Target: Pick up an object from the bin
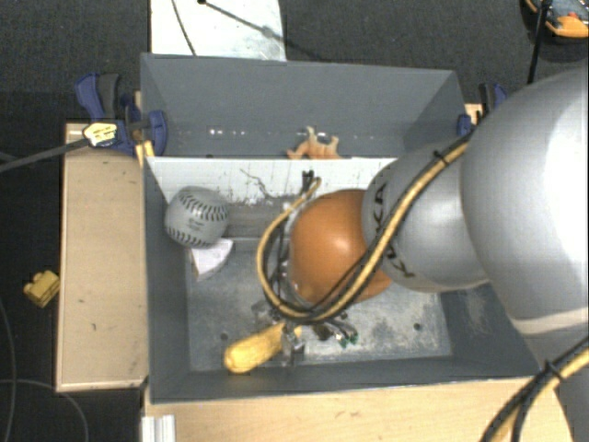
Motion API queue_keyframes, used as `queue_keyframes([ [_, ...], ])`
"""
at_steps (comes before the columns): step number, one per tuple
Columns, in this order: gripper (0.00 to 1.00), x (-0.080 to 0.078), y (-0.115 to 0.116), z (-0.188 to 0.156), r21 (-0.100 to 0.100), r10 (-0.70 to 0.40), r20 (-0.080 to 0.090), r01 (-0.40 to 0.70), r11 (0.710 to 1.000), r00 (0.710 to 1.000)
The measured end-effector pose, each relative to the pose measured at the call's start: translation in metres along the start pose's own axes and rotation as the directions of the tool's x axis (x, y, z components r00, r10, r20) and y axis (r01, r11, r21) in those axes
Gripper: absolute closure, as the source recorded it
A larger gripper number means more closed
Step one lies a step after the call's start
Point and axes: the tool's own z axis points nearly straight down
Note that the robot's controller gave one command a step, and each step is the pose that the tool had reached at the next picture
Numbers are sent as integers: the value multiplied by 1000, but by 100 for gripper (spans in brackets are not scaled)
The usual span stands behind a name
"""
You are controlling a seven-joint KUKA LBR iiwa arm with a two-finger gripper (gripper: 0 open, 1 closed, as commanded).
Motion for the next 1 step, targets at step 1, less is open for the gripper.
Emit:
queue_keyframes([
  [1, 100, -21, -6, -208, 0, -45, -3, 45, 999, 999],
])
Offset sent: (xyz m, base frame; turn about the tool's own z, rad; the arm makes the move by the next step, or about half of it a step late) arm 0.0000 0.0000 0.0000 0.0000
